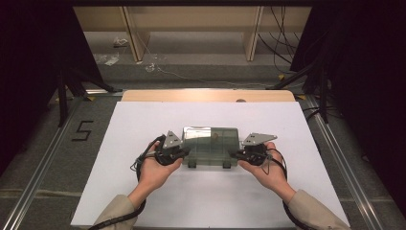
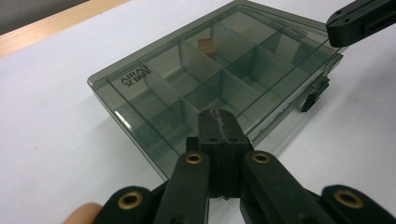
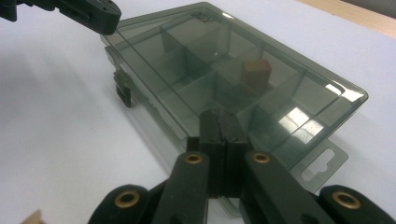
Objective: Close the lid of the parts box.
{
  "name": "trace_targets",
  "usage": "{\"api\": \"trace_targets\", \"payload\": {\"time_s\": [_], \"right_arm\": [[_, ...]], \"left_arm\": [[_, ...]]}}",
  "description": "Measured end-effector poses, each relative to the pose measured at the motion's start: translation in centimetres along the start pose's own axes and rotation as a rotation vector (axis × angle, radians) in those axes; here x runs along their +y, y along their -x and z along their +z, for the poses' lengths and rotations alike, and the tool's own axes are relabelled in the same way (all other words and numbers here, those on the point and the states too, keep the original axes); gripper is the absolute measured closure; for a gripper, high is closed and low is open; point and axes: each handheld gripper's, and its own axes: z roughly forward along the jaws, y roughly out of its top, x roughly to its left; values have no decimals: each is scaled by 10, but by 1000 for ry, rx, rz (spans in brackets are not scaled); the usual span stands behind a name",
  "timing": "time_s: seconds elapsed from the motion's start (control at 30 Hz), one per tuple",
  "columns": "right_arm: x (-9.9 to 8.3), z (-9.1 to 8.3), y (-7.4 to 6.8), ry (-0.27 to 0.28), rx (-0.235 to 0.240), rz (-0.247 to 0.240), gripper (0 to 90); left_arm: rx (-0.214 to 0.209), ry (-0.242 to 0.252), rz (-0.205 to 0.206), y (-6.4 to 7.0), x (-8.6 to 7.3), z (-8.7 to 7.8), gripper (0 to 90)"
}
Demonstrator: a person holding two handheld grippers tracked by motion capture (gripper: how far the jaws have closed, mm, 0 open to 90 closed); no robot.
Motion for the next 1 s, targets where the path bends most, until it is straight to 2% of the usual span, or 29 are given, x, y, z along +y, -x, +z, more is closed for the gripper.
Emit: {"api": "trace_targets", "payload": {"time_s": [1.0], "right_arm": [[-4,5,-1,-35,8,3,900]], "left_arm": [[-27,-37,-6,3,-5,8,894]]}}
